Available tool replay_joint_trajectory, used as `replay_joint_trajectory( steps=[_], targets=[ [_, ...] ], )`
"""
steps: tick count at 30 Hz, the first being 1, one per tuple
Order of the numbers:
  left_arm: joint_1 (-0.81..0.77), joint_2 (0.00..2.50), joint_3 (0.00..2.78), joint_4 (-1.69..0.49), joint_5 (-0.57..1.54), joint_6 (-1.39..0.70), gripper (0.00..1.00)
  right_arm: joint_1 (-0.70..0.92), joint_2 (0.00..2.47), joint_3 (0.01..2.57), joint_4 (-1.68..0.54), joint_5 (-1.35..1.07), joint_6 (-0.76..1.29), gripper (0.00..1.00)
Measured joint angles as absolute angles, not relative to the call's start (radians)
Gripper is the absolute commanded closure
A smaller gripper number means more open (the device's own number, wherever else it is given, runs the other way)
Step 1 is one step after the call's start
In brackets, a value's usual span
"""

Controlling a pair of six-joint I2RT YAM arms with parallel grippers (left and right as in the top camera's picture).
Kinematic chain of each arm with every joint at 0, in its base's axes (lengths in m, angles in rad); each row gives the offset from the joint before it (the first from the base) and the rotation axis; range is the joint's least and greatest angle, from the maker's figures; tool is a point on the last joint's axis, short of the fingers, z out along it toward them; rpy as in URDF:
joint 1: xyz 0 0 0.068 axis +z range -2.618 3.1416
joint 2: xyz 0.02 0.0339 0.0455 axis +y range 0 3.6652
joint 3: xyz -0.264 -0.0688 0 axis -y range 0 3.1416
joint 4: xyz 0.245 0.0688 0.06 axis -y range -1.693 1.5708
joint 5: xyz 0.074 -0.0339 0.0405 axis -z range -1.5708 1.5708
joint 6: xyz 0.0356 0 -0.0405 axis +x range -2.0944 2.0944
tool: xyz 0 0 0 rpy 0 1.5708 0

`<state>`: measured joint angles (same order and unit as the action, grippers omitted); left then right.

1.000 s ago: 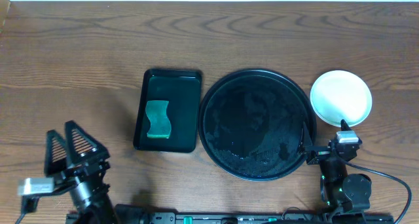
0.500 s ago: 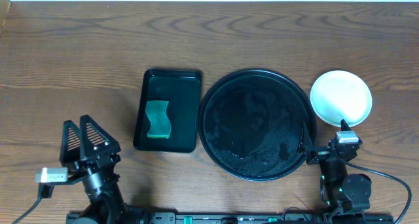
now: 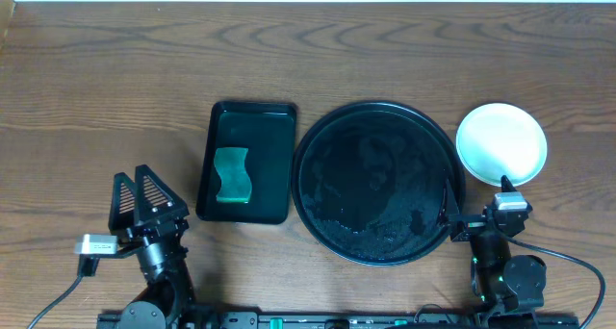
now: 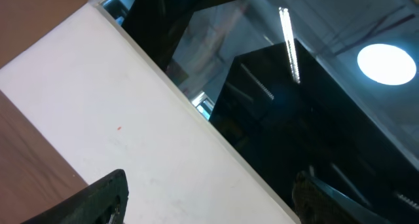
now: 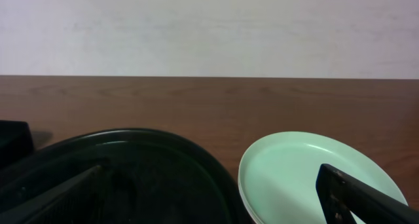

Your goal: Clean dirty plates on tray and stack at the side

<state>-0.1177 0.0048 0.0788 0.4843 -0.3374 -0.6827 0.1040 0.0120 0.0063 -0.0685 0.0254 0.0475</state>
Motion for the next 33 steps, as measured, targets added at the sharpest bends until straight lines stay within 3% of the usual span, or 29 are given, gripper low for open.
replay_joint_trajectory(
  steps=[17, 33],
  targets=[
    [-0.118, 0.005, 0.008, 0.511, -0.337, -0.729, 0.19, 0.104, 0.012, 0.006, -0.068, 0.025, 0.047, 0.01],
    [-0.118, 0.005, 0.007, 0.155, -0.334, -0.532, 0.19, 0.104, 0.012, 0.006, -0.068, 0.025, 0.047, 0.01]
  ],
)
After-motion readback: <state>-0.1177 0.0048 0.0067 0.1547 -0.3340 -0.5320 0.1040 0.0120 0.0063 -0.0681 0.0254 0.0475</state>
